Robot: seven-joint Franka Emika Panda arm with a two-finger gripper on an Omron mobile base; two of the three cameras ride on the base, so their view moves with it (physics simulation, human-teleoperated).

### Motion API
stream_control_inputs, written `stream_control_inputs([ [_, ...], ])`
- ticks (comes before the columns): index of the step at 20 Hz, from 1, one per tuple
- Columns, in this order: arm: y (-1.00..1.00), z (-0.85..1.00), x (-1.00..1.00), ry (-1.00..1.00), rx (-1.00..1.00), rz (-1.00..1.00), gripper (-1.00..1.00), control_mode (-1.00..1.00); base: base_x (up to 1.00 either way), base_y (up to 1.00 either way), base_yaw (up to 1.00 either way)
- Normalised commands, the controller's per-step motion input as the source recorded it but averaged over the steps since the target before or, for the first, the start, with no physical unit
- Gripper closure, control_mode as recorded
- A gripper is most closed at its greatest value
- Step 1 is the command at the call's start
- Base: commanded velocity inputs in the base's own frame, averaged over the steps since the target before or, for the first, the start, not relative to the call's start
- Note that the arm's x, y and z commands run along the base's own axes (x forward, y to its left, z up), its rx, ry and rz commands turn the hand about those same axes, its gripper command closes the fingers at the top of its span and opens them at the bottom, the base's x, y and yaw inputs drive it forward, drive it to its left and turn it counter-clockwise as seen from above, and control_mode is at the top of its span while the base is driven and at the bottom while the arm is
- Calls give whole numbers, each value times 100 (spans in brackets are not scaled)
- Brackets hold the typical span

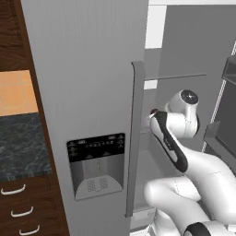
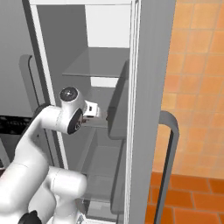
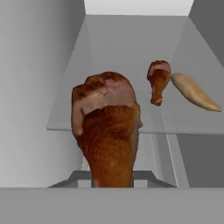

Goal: Place one sweet potato and one chicken drumstick in each tupperware on the nearby counter, to pack two identical lunches.

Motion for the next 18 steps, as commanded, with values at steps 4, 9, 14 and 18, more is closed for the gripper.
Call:
stream_control_inputs([
  [4,-2,59,-64,12,-1,-2,100,-100,0,0,0],
  [9,0,68,-73,2,0,0,100,-100,0,0,0],
  [14,2,63,-79,1,0,0,100,-100,0,0,0],
  [18,0,12,-25,0,0,0,100,100,-58,41,0],
])
